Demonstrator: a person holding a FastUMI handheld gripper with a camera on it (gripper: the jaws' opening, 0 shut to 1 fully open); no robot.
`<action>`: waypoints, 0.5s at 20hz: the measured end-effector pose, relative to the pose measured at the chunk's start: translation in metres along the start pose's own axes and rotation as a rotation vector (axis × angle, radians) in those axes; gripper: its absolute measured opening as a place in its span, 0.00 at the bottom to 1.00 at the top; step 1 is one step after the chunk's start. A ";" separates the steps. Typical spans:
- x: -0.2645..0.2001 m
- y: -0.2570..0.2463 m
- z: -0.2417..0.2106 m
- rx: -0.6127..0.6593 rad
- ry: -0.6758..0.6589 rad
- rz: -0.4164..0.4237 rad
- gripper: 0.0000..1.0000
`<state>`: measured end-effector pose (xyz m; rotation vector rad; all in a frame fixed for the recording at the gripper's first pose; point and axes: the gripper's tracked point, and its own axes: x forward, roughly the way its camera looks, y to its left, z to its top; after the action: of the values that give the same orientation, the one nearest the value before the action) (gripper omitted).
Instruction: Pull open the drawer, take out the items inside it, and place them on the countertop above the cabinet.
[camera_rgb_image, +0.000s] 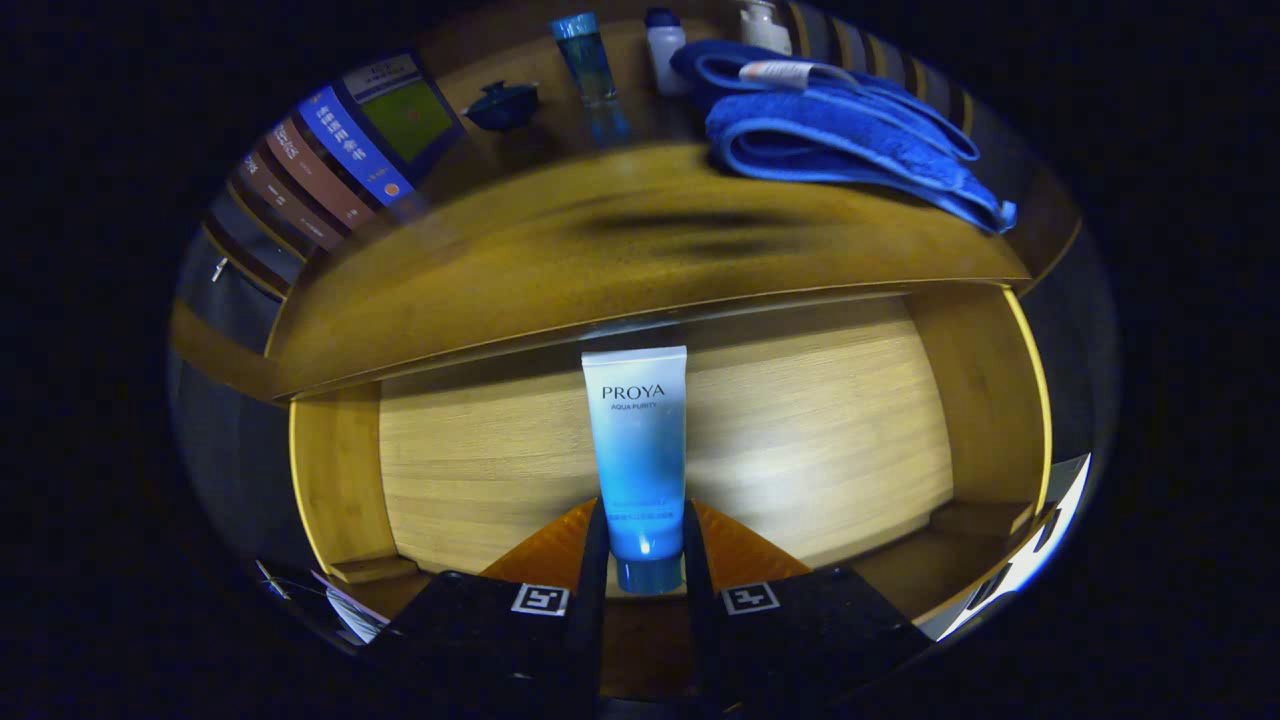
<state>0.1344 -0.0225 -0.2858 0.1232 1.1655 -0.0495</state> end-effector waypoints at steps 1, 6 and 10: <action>-0.011 -0.003 0.003 -0.004 -0.028 -0.007 0.41; -0.061 0.000 0.010 -0.015 -0.121 0.011 0.41; -0.089 0.007 0.034 -0.018 -0.179 0.031 0.40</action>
<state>0.1309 -0.0217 -0.1909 0.1182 0.9848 -0.0225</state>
